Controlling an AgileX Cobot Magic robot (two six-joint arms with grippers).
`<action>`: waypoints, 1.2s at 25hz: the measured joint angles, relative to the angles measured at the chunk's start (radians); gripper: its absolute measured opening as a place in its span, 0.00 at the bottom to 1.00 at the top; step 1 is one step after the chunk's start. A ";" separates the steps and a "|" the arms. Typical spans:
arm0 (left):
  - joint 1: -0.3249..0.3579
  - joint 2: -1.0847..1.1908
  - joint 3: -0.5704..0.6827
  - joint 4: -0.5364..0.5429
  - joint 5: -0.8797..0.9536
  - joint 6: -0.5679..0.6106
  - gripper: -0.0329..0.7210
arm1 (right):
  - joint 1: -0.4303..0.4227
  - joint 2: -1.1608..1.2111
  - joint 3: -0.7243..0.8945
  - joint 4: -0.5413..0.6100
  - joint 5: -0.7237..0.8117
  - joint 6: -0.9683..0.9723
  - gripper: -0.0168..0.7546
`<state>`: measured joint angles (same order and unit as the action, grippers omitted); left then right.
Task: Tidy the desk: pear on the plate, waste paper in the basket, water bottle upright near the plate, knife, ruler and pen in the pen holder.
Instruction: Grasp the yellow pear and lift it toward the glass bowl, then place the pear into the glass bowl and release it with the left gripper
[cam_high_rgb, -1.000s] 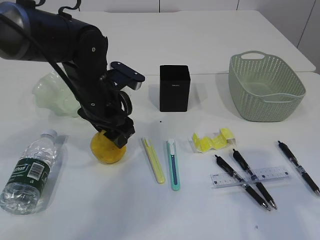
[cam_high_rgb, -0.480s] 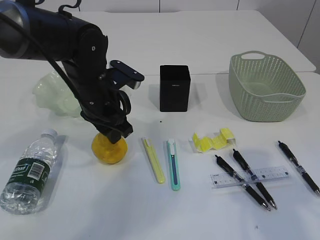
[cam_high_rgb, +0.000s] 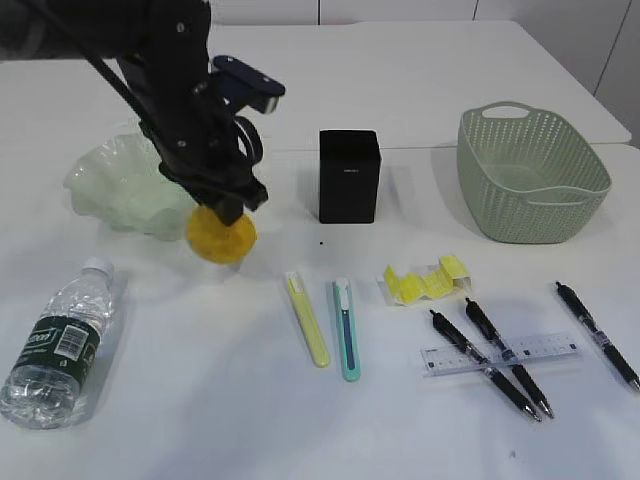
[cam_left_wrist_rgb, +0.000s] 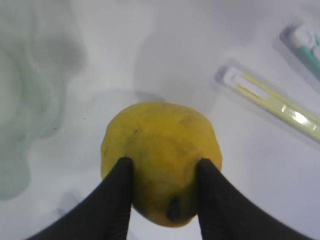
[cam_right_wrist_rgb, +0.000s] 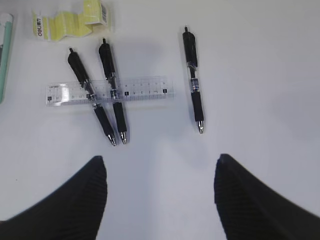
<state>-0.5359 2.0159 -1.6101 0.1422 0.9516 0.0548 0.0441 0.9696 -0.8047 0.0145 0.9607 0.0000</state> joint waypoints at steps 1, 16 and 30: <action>0.011 0.000 -0.024 0.002 0.000 -0.004 0.39 | 0.000 0.007 0.000 0.000 0.000 0.000 0.67; 0.375 0.064 -0.265 -0.152 -0.122 -0.088 0.39 | 0.008 0.057 0.000 0.047 0.030 0.000 0.66; 0.388 0.239 -0.329 -0.215 -0.109 -0.090 0.39 | 0.008 0.080 0.000 0.052 0.032 0.000 0.66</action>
<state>-0.1479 2.2551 -1.9391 -0.0724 0.8427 -0.0348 0.0518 1.0492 -0.8047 0.0661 0.9926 0.0000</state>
